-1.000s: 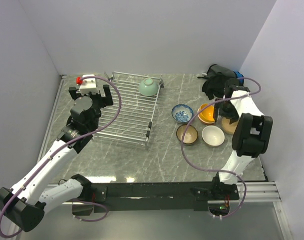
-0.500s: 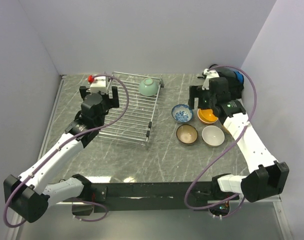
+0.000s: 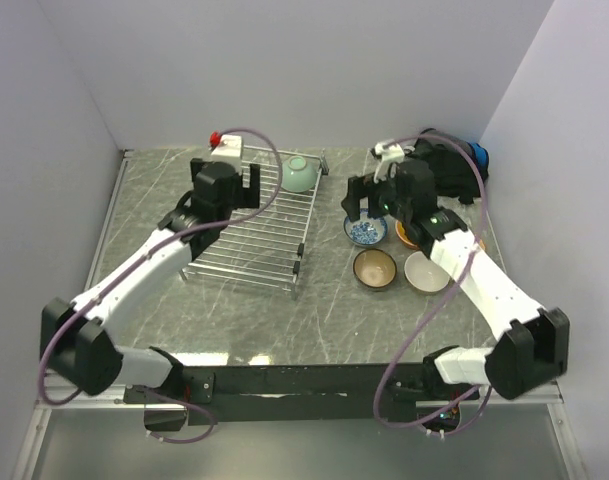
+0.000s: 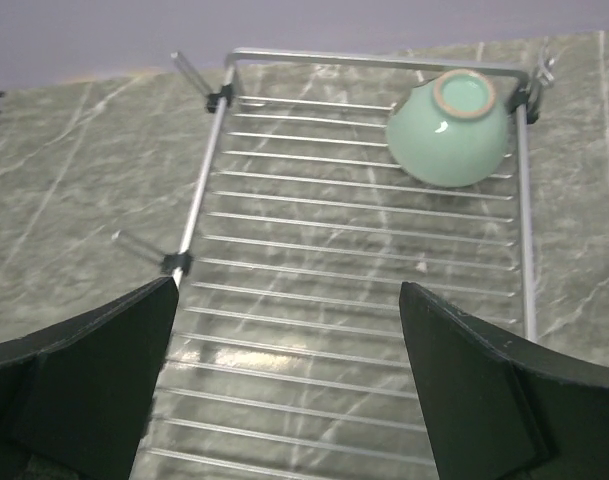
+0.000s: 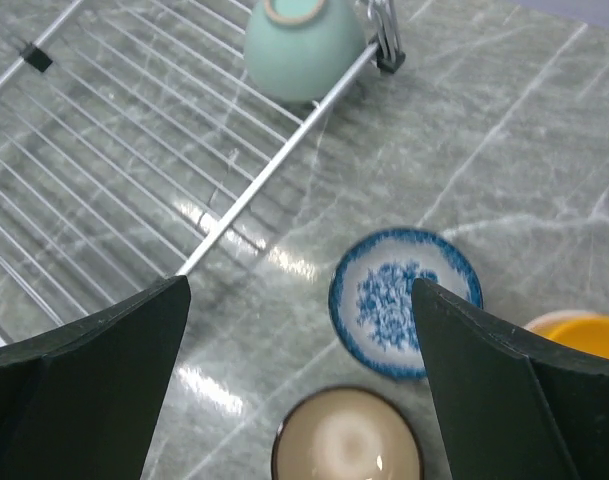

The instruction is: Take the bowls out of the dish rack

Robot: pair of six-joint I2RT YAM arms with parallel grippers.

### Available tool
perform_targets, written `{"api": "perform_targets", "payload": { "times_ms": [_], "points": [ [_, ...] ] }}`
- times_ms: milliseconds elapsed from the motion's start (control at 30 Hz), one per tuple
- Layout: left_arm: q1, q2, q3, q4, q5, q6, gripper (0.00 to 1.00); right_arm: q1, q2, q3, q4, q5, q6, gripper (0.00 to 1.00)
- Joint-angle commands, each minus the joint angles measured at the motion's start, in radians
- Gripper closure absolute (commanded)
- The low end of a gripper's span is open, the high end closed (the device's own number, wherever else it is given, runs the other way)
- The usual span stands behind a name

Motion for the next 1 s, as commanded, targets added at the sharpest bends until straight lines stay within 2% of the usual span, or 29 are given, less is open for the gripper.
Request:
{"api": "perform_targets", "payload": {
  "times_ms": [0,67,233,433,567,967],
  "points": [
    [-0.004,0.152,0.198,-0.103,0.051,-0.07,0.0,0.008,-0.181,-0.122,0.089,0.011,0.001,0.0],
    [-0.004,0.223,0.269,-0.152,0.041,-0.09,0.01,0.008,-0.23,-0.204,0.098,0.025,0.016,0.0],
    [-0.004,0.486,0.561,-0.252,0.019,-0.128,0.01,0.011,-0.365,-0.375,0.16,-0.008,0.062,0.0],
    [-0.002,0.743,0.864,-0.355,0.001,-0.145,0.0,0.013,-0.435,-0.471,0.198,-0.067,0.084,0.0],
    [-0.002,0.815,0.937,-0.317,-0.004,-0.153,0.01,0.013,-0.427,-0.495,0.221,-0.086,0.09,0.0],
    [0.03,0.948,0.935,-0.107,0.028,-0.144,0.01,0.014,-0.433,-0.517,0.23,-0.113,0.084,0.0]
  ]
}}
